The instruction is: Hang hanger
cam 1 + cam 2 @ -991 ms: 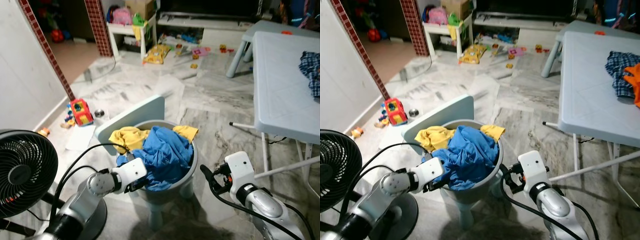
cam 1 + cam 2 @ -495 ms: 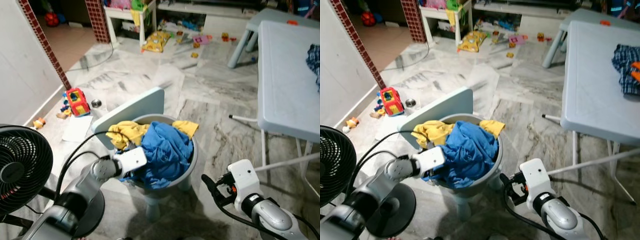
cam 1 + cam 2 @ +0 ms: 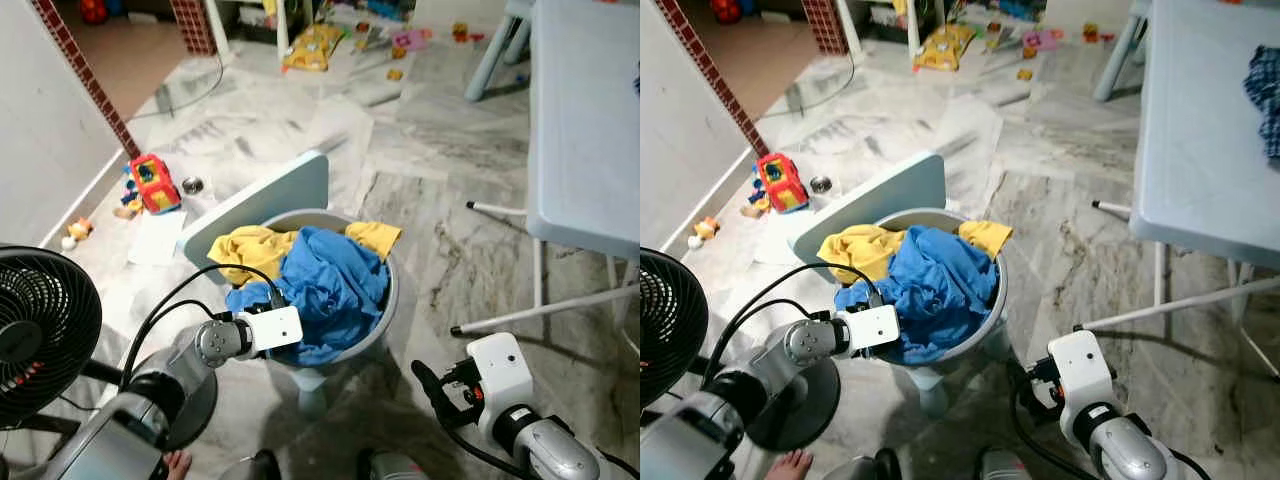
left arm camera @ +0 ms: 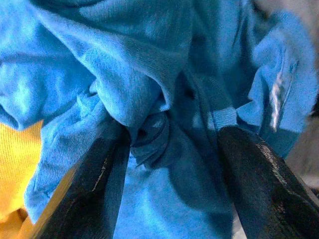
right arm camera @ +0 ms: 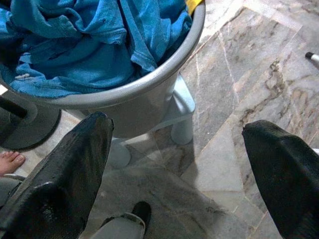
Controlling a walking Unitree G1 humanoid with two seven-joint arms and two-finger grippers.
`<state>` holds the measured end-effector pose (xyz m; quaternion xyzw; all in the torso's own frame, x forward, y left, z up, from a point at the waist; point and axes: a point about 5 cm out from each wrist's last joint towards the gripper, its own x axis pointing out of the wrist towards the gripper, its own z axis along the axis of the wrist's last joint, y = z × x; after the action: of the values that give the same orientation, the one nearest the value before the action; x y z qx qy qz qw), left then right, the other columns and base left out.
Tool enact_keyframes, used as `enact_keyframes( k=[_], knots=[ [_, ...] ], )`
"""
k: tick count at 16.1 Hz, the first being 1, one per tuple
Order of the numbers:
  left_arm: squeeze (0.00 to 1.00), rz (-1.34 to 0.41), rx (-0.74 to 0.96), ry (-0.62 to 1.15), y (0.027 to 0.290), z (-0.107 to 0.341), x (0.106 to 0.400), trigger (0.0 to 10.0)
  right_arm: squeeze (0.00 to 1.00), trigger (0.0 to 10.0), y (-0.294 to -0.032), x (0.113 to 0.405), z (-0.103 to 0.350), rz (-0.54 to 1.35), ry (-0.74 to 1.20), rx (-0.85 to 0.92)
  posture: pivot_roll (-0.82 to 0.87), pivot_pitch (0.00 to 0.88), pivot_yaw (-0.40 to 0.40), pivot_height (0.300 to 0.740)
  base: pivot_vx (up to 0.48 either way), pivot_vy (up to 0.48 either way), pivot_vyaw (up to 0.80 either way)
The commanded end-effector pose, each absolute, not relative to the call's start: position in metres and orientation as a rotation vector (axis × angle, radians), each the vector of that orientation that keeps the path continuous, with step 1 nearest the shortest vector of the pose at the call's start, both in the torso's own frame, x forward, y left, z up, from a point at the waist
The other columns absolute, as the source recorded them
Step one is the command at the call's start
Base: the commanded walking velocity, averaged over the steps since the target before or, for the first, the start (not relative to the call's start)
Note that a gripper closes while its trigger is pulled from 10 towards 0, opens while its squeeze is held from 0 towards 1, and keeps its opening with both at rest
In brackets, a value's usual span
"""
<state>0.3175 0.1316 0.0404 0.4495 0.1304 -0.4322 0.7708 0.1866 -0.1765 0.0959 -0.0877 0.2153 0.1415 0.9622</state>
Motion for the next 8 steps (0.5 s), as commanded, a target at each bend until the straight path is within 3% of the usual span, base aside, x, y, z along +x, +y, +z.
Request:
enact_keyframes(
  k=[1, 5, 6, 7, 8],
  knots=[
    [0.0, -0.908, 1.042, 0.271, 0.137, 0.041, 0.32, 10.0, 0.0, 10.0, -0.175, 0.185, 0.101, 0.278, 0.429, -0.173, -0.32, 0.249, 0.067, 0.74, 0.0, 0.0, 0.0],
    [0.0, -0.781, 1.058, 0.184, 0.139, 0.06, 0.338, 10.0, 0.0, 10.0, -0.178, 0.184, 0.101, 0.257, 0.432, -0.175, -0.33, 0.253, 0.08, 0.74, 0.0, 0.0, 0.0],
    [0.0, -0.788, 1.053, 0.183, 0.139, 0.06, 0.338, 6.3, 0.0, 10.0, -0.177, 0.184, 0.101, 0.258, 0.431, -0.174, -0.33, 0.253, 0.08, 0.74, 0.0, 0.0, 0.0],
    [0.0, -0.824, 1.051, 0.189, 0.136, 0.059, 0.337, 0.0, 0.0, 10.0, -0.173, 0.186, 0.102, 0.261, 0.426, -0.17, -0.33, 0.252, 0.084, 0.74, 0.0, 0.0, 0.0],
    [0.0, -0.83, 1.057, 0.193, 0.136, 0.058, 0.336, 0.0, 0.0, 10.0, -0.172, 0.187, 0.102, 0.262, 0.424, -0.169, -0.33, 0.251, 0.084, 0.74, 0.0, 0.0, 0.0]
  ],
)
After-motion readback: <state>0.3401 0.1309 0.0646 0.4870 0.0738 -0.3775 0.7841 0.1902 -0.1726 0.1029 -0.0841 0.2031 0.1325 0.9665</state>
